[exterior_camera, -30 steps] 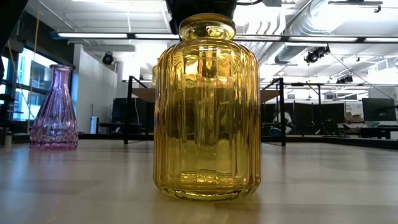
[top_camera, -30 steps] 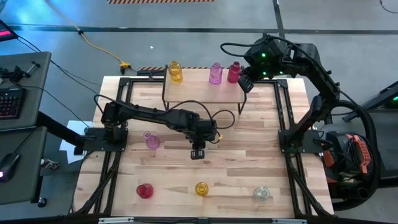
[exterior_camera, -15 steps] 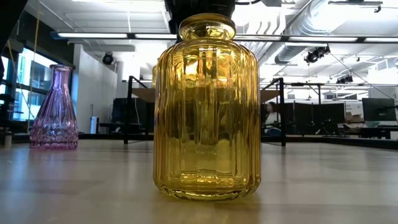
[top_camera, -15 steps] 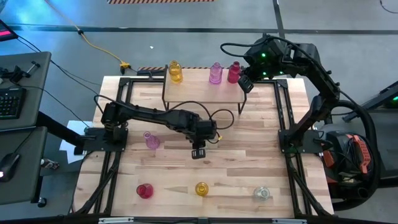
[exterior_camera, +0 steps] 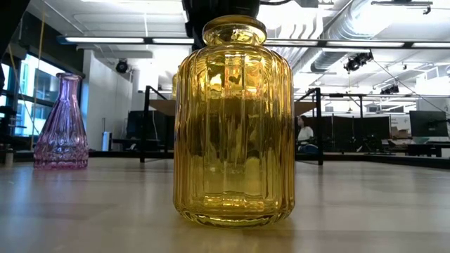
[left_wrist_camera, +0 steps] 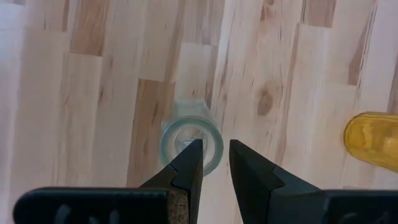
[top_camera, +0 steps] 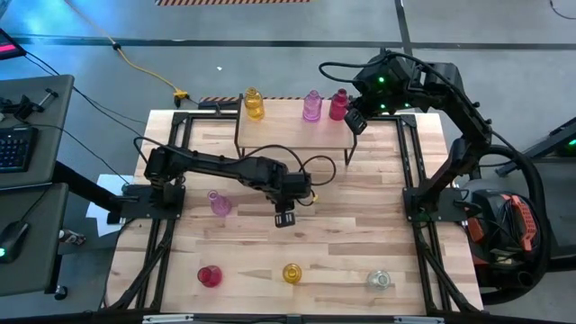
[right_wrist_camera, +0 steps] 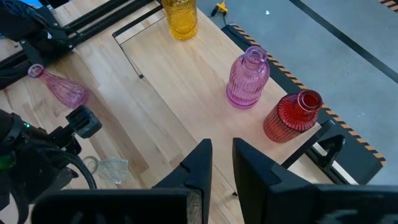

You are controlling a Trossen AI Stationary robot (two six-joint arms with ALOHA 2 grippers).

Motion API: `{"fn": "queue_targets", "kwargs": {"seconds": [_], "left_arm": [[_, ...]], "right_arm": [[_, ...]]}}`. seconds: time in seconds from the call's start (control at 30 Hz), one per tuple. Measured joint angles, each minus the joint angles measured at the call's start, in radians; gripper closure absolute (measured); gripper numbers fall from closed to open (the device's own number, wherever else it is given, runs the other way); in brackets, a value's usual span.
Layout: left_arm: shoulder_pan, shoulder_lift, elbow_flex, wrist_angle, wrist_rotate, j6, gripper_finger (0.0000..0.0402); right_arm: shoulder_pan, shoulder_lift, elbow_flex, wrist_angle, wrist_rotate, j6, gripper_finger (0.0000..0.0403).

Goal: Sort vases onto shelf
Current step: Put the left transparent vase on the shelf

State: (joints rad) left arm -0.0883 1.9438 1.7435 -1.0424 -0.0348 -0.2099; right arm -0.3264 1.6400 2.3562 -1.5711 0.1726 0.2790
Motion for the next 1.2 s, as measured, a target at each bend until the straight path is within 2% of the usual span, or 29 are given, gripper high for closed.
{"fn": "queue_targets", "kwargs": {"seconds": [0.27, 0.8, 1.1, 1.2], "left_arm": [[0.000, 0.000, -0.009, 0.000, 0.028, -0.023, 0.0330], [0.010, -0.002, -0.081, 0.068, -0.015, -0.043, 0.0331], [0.016, -0.004, -0.080, 0.062, -0.032, -0.048, 0.0386], [0.016, -0.006, -0.079, 0.067, -0.038, -0.048, 0.0393]], "right_arm": [[0.000, 0.000, 0.000, 0.000, 0.000, 0.000, 0.0357], [0.047, 0.000, 0.000, 0.000, 0.000, 0.000, 0.0357], [0.053, 0.000, 0.000, 0.000, 0.001, 0.000, 0.0357], [0.053, 0.000, 0.000, 0.000, 0.001, 0.000, 0.0357]]}}
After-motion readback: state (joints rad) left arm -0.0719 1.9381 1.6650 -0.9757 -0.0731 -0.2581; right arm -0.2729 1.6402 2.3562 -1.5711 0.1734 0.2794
